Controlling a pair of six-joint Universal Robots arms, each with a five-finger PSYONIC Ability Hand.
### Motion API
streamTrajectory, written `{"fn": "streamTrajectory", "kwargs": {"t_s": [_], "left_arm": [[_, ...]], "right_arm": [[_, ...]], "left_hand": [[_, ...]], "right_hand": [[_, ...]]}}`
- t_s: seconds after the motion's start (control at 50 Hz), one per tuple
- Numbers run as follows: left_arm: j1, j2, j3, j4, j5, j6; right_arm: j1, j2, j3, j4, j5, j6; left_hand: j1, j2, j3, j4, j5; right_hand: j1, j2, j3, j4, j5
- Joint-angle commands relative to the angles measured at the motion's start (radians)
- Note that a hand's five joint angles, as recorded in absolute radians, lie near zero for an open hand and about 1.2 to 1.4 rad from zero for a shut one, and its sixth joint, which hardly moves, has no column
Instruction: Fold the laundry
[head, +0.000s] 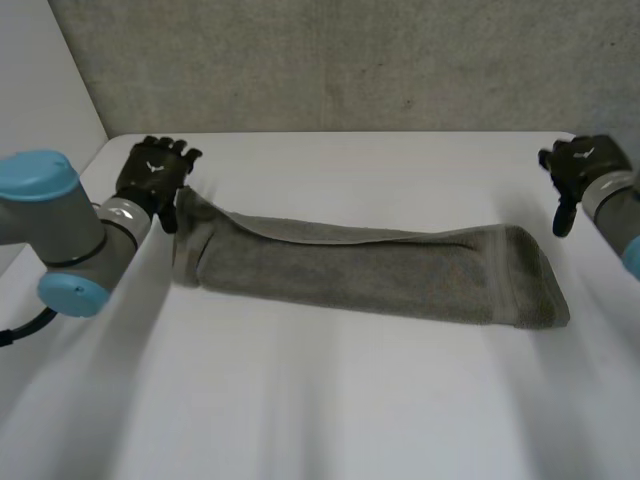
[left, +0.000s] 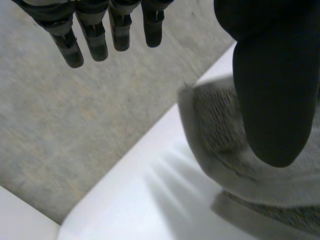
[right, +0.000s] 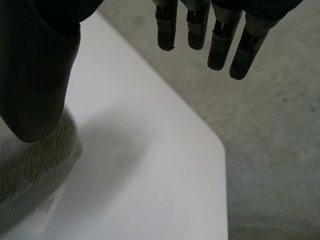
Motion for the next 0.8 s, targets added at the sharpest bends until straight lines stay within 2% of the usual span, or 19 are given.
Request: {"fn": "streamTrajectory", "kwargs": {"t_s": [0.02, 0.16, 0.38, 0.58, 0.64, 0.8], "left_arm": [[0.001, 0.145, -0.124, -0.001, 0.003, -0.002], [0.002, 0.28, -0.271, 0.002, 0.006, -0.006], [0.004, 0.331, -0.443, 0.007, 0.006, -0.007], [0.002, 0.278, -0.492, 0.064, 0.004, -0.007], [0.001, 0.252, -0.491, 0.091, 0.004, -0.009], [0.001, 0.215, -0.489, 0.193, 0.003, -0.059]], "right_arm": [[-0.003, -0.164, 0.105, -0.003, -0.046, 0.055], [-0.008, -0.314, 0.29, -0.003, -0.13, 0.047], [-0.089, -0.401, 0.595, -0.012, -0.225, -0.049], [-0.149, -0.387, 0.747, -0.179, -0.258, -0.065], [-0.167, -0.315, 0.747, -0.252, -0.27, -0.068], [-0.184, -0.263, 0.735, -0.259, -0.27, -0.068]], "left_hand": [[0.002, 0.006, 0.007, 0.007, -0.032], [0.002, 0.006, 0.007, 0.007, -0.032], [0.064, 0.068, 0.069, 0.068, 0.029], [0.122, 0.126, 0.128, 0.127, 0.088], [0.134, 0.138, 0.139, 0.139, 0.1], [0.14, 0.144, 0.145, 0.145, 0.106]], "right_hand": [[-0.066, -0.075, -0.068, -0.085, -0.063], [-0.066, -0.075, -0.068, -0.085, -0.063], [-0.06, -0.068, -0.061, -0.079, -0.056], [0.156, 0.147, 0.154, 0.136, 0.159], [0.243, 0.234, 0.242, 0.224, 0.247], [0.329, 0.32, 0.327, 0.31, 0.332]]}}
